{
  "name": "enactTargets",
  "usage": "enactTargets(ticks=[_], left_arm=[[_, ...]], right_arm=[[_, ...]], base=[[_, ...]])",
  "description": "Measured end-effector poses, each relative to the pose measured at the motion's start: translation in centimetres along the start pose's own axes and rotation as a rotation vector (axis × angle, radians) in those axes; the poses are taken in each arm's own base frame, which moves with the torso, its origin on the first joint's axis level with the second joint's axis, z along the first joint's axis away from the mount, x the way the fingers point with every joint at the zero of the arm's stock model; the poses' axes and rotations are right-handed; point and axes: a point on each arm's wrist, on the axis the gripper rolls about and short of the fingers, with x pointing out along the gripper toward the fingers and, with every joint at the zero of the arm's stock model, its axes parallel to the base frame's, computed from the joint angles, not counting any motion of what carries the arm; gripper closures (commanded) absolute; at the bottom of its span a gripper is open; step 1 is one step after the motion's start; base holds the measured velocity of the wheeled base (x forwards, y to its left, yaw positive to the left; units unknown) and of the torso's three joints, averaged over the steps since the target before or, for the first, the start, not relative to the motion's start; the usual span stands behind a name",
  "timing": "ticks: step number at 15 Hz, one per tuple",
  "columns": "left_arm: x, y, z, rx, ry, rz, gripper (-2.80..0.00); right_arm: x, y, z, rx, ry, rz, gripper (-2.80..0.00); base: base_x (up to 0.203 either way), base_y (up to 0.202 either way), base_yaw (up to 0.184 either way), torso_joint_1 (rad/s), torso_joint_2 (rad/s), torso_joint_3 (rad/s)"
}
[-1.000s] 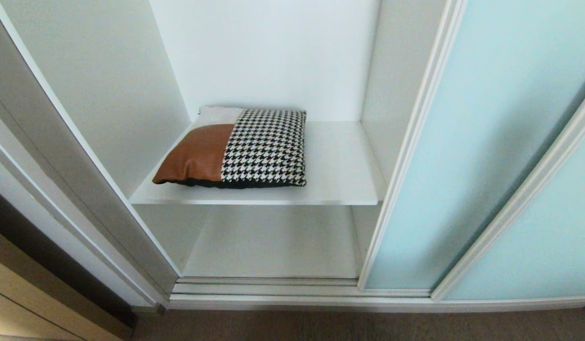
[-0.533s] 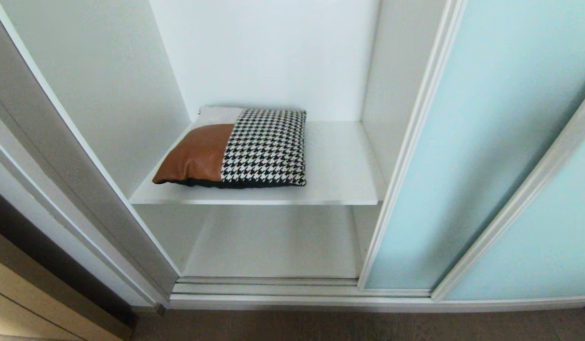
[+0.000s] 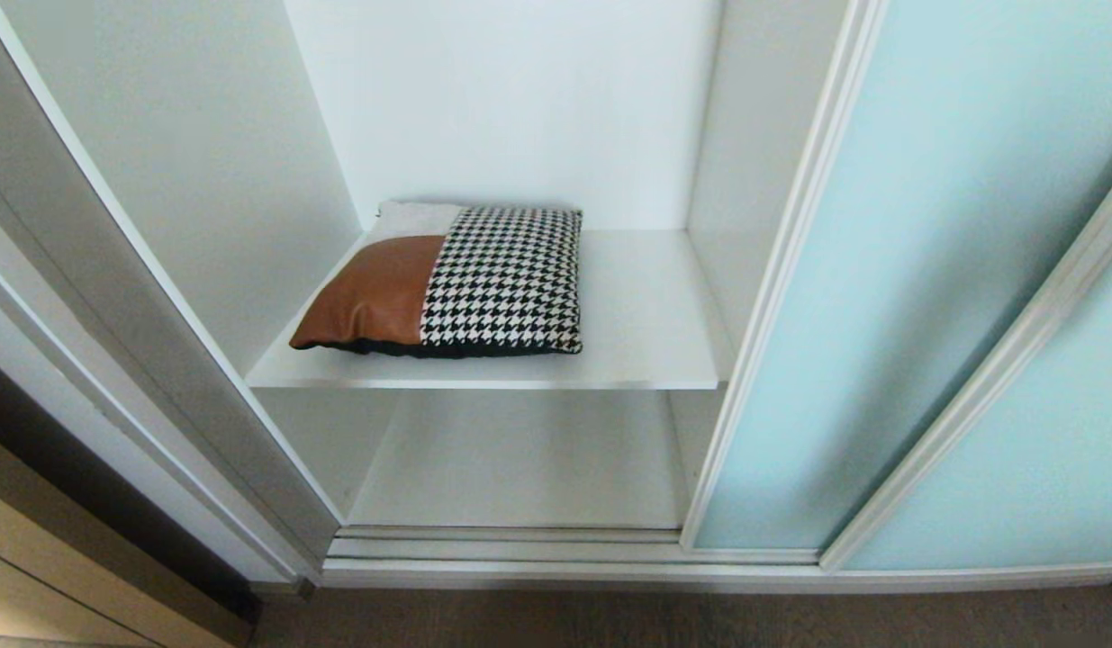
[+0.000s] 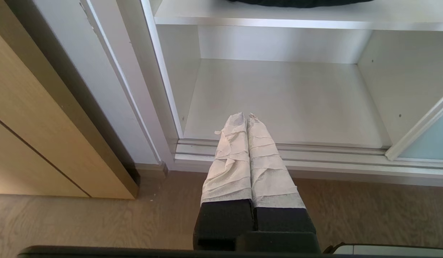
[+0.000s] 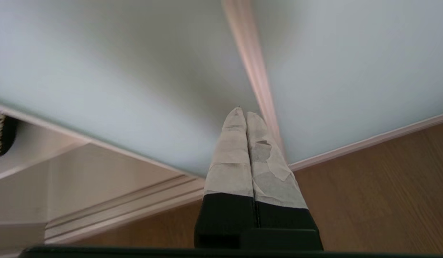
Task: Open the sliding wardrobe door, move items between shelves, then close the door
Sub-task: Close the door
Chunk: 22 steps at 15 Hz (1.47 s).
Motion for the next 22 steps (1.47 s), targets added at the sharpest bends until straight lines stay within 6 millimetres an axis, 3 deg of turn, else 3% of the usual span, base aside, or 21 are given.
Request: enactTargets(ticks=[16,22], left_arm=[[0.0,0.0,0.0,0.000,0.000,0.000,0.00],[0.0,0.0,0.0,0.000,0.000,0.000,0.00]], right_arm=[[5.6,-1.9,0.9,-0.007,-0.066,0.017,0.00],[7.5,-2.6,0.3,-0.001,-0.041,0.025,0.00]], base=[[0.000,0.000,0.000,0.000,0.00,0.000],[0.000,0.000,0.000,0.000,0.00,0.000]])
